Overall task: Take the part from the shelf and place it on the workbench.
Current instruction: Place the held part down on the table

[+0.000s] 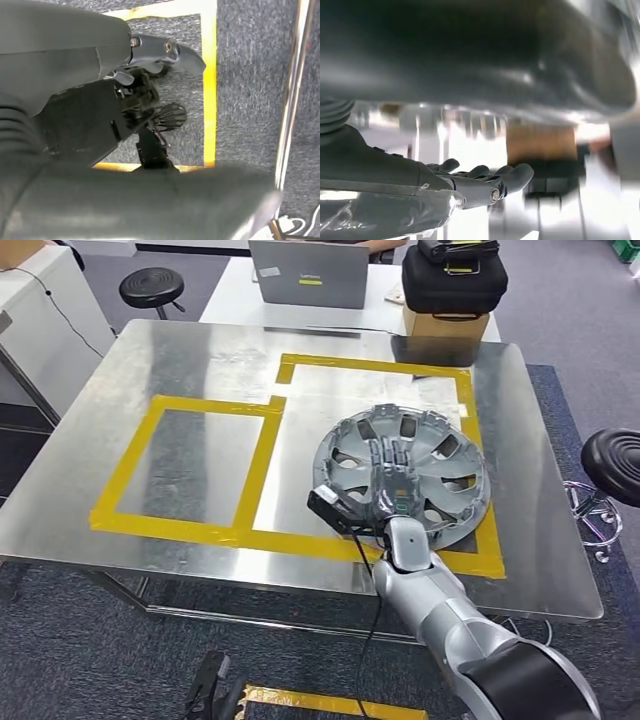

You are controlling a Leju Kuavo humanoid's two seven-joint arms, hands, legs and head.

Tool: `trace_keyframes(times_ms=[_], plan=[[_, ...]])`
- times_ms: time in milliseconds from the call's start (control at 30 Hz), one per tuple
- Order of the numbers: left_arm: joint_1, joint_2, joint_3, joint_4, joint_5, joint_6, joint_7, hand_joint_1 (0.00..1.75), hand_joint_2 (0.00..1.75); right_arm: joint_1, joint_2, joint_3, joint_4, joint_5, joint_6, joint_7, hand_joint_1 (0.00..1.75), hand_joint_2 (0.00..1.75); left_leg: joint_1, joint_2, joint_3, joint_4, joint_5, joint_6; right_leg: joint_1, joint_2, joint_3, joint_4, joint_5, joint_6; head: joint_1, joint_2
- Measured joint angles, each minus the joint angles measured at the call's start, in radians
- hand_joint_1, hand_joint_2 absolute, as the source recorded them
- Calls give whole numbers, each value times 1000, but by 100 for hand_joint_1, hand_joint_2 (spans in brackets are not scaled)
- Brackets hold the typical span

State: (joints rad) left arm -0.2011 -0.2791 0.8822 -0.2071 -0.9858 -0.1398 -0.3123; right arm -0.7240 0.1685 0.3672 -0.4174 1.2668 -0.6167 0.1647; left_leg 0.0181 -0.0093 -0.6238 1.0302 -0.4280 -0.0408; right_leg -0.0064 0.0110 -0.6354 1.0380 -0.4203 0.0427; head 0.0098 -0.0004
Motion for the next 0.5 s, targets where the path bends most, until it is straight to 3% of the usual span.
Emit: trace_keyframes(times_ms=[67, 133, 233, 267, 300, 333, 433, 500], plan=[[6, 1, 2, 0, 12, 4, -6, 0, 0, 3, -16, 1, -59, 40, -50, 9, 0, 0, -2, -2, -1, -5, -2, 16, -1, 0, -3, -2, 1, 9, 2, 0], [12, 1, 4, 0, 24, 5, -14, 0, 0, 23, -31, -1, -157, 81, -67, 1, 0, 0, -1, -2, 0, -7, 0, 30, -3, -2, -15, 23, -20, 17, 5, 0], [17, 4, 6, 0, 41, 7, -24, 0, 0, 82, -48, -14, -353, 126, -69, -28, 0, 0, -2, -2, 1, -8, 0, 42, -3, -4, -93, 197, -109, 22, 11, 0], [20, 5, 6, 0, 45, 8, -26, 0, 0, 108, -51, -18, -417, 136, -69, -38, 0, 0, -3, -2, 1, -8, -1, 43, -3, -4, -120, 253, -128, 23, 11, 0], [23, 6, 7, 0, 50, 9, -29, 0, 0, 137, -55, -23, -486, 149, -69, -52, 0, 0, -3, -3, 2, -8, -2, 44, -3, -4, -133, 278, -129, 22, 11, 0], [26, 6, 8, 0, 54, 10, -32, 0, 0, 166, -58, -29, -560, 162, -69, -67, 0, 0, -3, -4, 3, -7, -3, 44, -3, -4, -129, 265, -112, 21, 11, 0], [31, 7, 11, 0, 66, 14, -38, 0, 0, 237, -62, -48, -780, 146, -69, -160, 0, 0, -5, -7, 9, -6, -10, 36, -3, -5, -40, 82, -23, 17, 12, 0], [33, 8, 17, 0, 73, 16, -39, 0, 0, 282, -54, -70, -909, 89, -69, -247, 0, 0, -8, -9, 9, -6, -12, 25, -1, -4, -4, 13, -8, 12, 10, 0]])
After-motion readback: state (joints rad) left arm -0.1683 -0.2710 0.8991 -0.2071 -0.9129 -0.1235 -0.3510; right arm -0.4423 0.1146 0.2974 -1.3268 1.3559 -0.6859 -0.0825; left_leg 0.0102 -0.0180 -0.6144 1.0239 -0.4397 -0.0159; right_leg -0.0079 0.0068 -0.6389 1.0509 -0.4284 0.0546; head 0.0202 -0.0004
